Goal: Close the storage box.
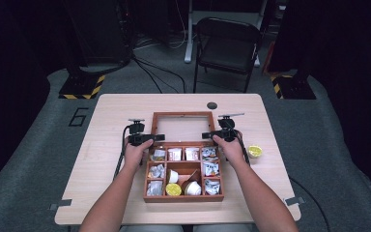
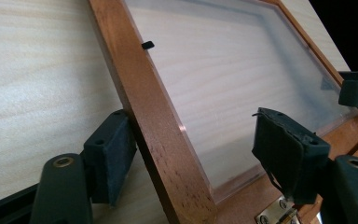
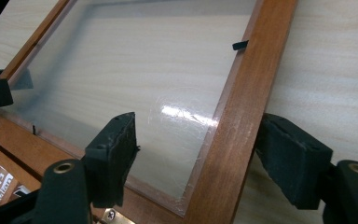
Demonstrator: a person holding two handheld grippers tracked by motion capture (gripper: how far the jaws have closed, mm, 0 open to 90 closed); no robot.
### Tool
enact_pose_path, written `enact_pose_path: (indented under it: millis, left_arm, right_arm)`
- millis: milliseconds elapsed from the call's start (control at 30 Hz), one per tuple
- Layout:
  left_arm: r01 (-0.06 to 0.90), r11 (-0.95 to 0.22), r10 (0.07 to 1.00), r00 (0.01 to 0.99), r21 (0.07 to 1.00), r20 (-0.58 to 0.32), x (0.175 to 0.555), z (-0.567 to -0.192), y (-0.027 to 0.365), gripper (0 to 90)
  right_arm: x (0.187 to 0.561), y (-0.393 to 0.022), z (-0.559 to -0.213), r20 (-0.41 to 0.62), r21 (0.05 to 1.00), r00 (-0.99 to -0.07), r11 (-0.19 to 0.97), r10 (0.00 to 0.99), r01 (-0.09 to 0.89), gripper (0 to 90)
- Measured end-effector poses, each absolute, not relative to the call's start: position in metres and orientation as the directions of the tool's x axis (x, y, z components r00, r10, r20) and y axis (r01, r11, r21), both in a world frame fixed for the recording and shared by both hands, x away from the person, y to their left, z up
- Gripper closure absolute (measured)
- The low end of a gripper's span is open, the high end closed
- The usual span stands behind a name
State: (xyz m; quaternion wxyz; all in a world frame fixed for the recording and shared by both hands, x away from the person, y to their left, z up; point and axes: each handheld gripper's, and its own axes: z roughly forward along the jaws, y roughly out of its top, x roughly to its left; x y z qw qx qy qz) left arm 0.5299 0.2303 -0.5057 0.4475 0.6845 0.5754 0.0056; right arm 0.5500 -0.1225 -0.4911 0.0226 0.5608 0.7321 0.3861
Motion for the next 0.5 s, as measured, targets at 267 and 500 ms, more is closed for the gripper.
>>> enact_pose_path:
  millis: [267, 500]
  left_arm:
    - [0.756, 0.083, 0.794, 0.344, 0.649, -0.502, 0.527, -0.497, 0.232, 36.9]
    - [0.716, 0.096, 0.782, 0.375, 0.691, -0.498, 0.522, -0.483, 0.235, 37.4]
  right_arm:
    - [0.544, -0.122, -0.479, 0.374, 0.632, -0.378, 0.066, 0.847, 0.772, 32.0]
    - [0.538, -0.125, -0.462, 0.366, 0.675, -0.404, 0.060, 0.838, 0.736, 33.8]
